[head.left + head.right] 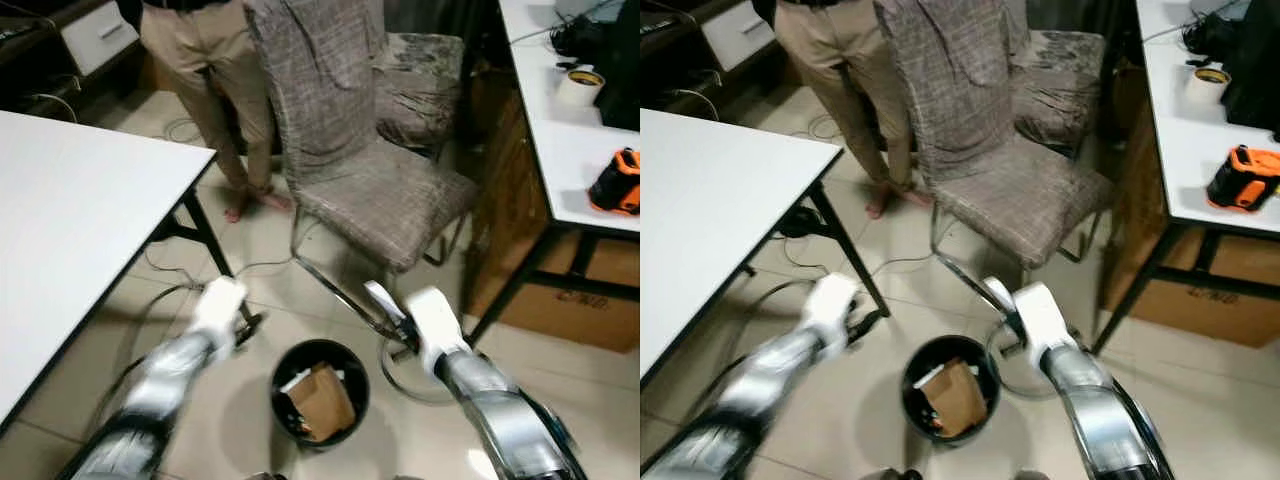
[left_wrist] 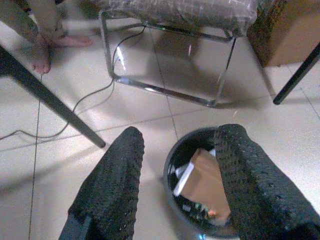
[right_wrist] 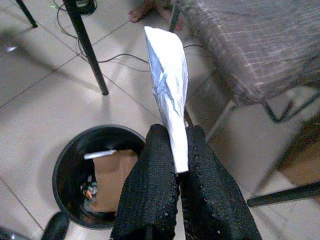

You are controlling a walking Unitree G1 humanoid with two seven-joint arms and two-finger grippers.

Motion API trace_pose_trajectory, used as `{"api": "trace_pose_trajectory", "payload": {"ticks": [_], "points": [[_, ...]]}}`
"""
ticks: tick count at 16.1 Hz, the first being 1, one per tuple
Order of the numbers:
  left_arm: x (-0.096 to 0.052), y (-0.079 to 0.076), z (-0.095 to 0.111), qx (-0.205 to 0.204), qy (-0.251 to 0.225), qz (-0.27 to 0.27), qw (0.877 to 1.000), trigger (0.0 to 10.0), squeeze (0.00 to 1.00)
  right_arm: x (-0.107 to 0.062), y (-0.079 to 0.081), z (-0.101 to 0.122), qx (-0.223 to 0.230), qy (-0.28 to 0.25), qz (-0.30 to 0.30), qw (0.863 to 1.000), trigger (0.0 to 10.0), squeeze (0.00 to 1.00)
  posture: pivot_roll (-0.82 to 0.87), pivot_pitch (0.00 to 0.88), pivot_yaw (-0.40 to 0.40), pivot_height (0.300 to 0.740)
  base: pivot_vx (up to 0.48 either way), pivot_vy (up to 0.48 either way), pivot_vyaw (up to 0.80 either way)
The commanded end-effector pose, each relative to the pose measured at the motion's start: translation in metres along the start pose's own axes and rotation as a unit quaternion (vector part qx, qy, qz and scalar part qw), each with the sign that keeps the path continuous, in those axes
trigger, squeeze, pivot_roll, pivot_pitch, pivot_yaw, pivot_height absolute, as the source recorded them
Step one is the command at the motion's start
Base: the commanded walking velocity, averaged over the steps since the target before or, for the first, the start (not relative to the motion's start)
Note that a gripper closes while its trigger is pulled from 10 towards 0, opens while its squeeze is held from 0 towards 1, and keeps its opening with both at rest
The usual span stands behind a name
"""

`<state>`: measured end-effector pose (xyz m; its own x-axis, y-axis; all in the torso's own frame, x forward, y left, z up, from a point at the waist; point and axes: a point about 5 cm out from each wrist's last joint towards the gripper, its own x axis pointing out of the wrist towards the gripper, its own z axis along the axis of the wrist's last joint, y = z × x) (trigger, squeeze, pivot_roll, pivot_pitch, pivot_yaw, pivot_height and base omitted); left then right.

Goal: Picking trash to rubbish bin

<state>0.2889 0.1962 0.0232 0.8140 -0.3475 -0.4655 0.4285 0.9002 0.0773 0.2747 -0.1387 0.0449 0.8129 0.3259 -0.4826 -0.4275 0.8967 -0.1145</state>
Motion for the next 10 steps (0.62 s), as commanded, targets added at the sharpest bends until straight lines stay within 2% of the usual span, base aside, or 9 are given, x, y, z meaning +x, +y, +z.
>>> {"api": "trace_pose_trajectory", "payload": {"ticks": [1,3,4,5,6,7,10], "points": [[-0.009,0.002,0.006,0.008,-0.013,-0.014,1.000,10.0,0.00,0.009,0.005,-0.001,-0.001,0.000,0.021,1.000,10.0,0.00,-0.08,0.099,0.060,0.740,0.000,0.000,0.00],[-0.033,0.002,0.015,0.026,-0.026,-0.036,0.999,10.0,0.00,0.026,0.011,0.004,0.001,0.006,0.053,0.999,10.0,0.00,-0.05,0.114,0.042,0.740,0.000,0.000,0.00],[-0.050,-0.003,0.022,0.042,-0.026,-0.063,0.997,10.0,0.00,0.037,0.017,0.006,-0.004,0.015,0.078,0.997,10.0,0.00,-0.04,0.125,0.038,0.740,0.000,0.000,0.00],[-0.063,-0.008,0.027,0.061,-0.021,-0.088,0.994,10.0,0.00,0.044,0.023,0.007,-0.024,0.032,0.104,0.994,10.0,0.00,-0.03,0.132,0.038,0.740,0.000,0.000,0.00],[-0.069,-0.011,0.029,0.070,-0.017,-0.101,0.992,10.0,0.00,0.047,0.025,0.007,-0.038,0.045,0.119,0.991,10.0,0.00,-0.03,0.137,0.035,0.740,0.000,0.000,0.00],[-0.080,-0.018,0.035,0.073,-0.012,-0.122,0.990,10.0,0.00,0.054,0.025,0.012,-0.091,0.064,0.133,0.985,10.0,0.00,-0.02,0.146,0.033,0.740,0.000,0.000,0.00],[-0.089,-0.026,0.040,0.079,-0.003,-0.126,0.989,10.0,0.00,0.060,0.022,0.028,-0.103,0.053,0.140,0.983,10.0,0.00,-0.03,0.158,0.016,0.740,0.000,0.000,0.00]]}}
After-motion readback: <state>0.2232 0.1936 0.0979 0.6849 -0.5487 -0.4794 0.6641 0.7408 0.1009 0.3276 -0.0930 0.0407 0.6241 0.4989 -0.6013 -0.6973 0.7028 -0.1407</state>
